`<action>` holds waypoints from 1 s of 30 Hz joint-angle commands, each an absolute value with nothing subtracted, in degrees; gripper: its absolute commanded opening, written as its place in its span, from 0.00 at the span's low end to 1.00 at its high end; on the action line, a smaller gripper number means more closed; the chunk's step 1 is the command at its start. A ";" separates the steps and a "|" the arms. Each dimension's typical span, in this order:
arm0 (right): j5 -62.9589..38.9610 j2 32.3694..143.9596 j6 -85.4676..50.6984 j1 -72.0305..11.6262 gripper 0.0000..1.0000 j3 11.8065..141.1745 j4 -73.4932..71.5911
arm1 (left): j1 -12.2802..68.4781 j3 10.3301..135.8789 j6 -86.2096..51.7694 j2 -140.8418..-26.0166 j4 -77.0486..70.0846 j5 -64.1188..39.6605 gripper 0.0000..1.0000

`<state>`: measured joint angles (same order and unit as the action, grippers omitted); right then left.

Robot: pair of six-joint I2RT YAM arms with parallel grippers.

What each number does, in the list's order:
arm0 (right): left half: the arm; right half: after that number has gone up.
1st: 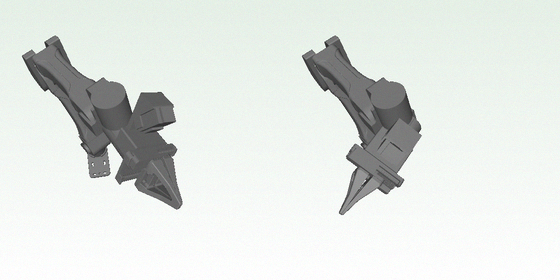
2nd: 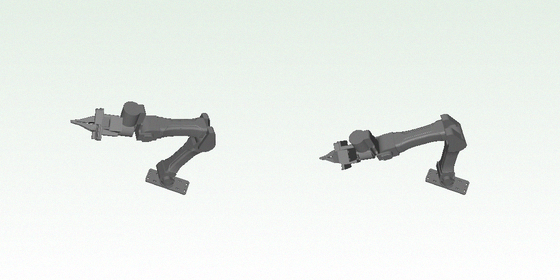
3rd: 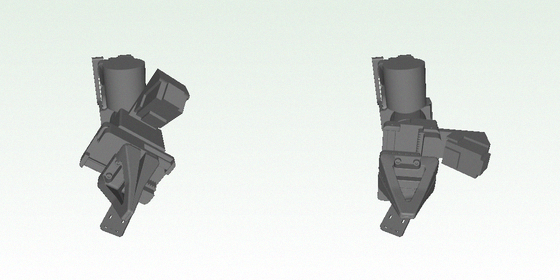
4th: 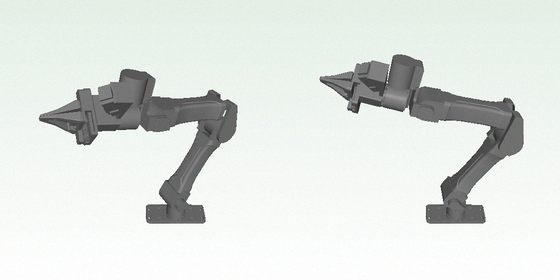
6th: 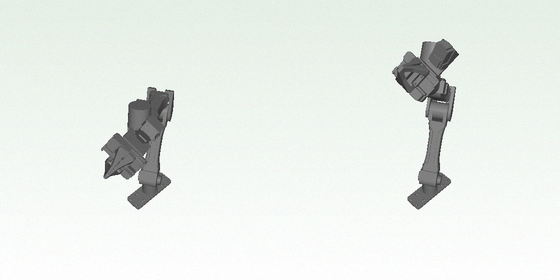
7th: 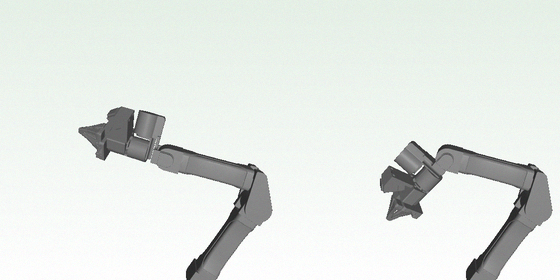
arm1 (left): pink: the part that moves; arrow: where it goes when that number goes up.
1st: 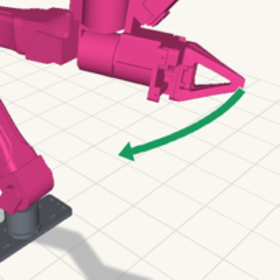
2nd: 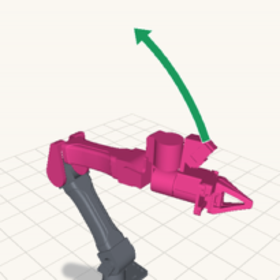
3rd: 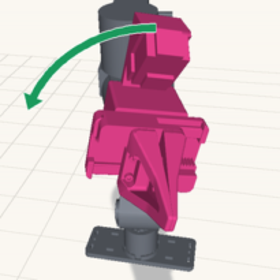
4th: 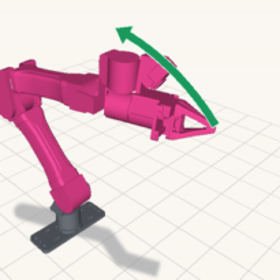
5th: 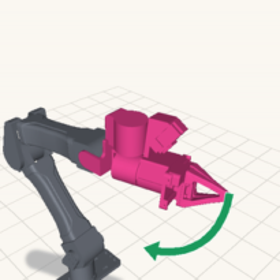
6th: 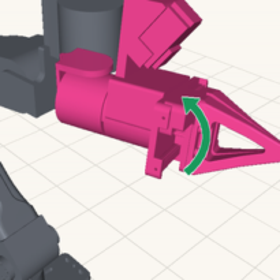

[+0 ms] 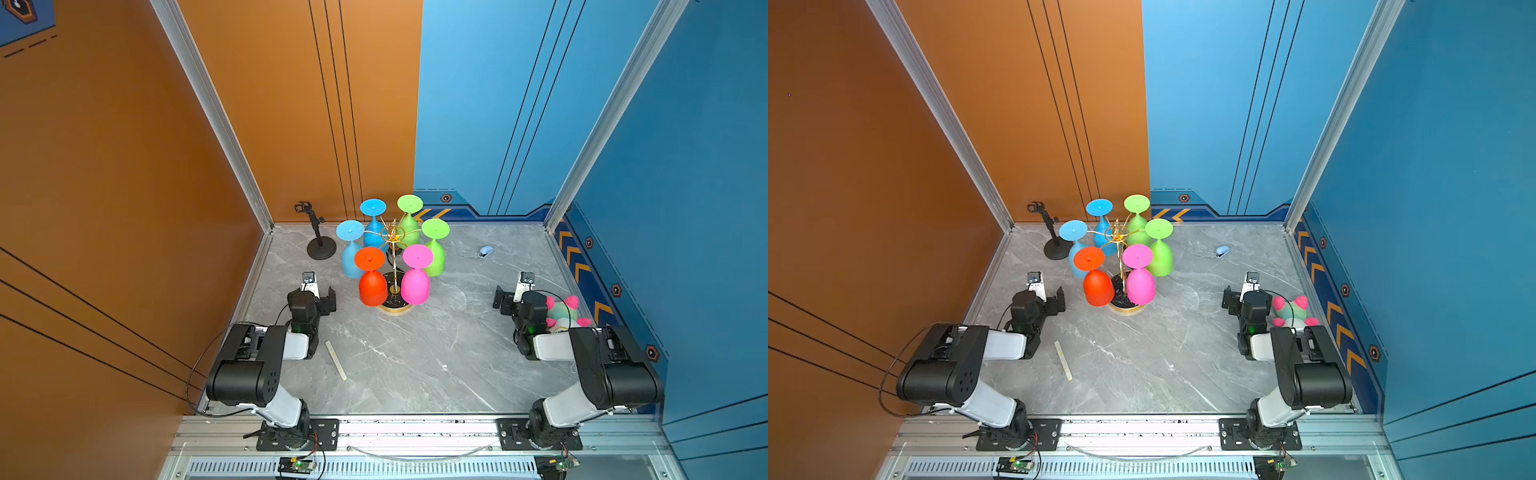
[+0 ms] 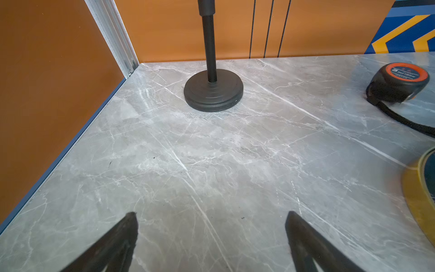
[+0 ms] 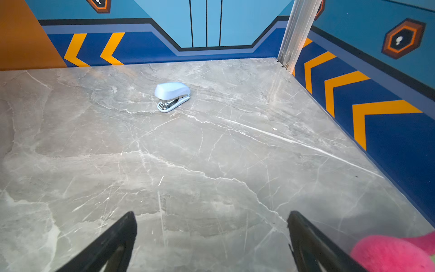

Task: Take the wine glass off the wine glass rack
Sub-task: Pick up the wine glass from the wine glass rack.

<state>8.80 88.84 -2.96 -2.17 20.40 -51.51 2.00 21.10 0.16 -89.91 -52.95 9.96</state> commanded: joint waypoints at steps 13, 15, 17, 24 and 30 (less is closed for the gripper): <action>7.90 88.59 -3.27 -1.93 1.00 21.38 -51.97 | 2.04 21.84 0.53 -89.64 -52.78 9.14 0.98; 7.92 88.59 -3.34 -1.93 1.00 21.36 -51.95 | 2.11 21.81 0.53 -89.60 -52.73 9.20 0.98; 7.91 88.59 -3.31 -1.98 1.00 21.36 -51.95 | 2.11 21.84 0.53 -89.65 -52.73 9.15 0.98; 8.09 88.59 -3.31 -1.94 1.00 21.41 -52.02 | 2.11 21.82 0.53 -89.50 -52.75 9.20 0.98; 11.68 82.01 -4.02 -2.37 1.00 26.16 -38.35 | 2.18 21.94 0.18 -87.03 -50.86 11.24 0.98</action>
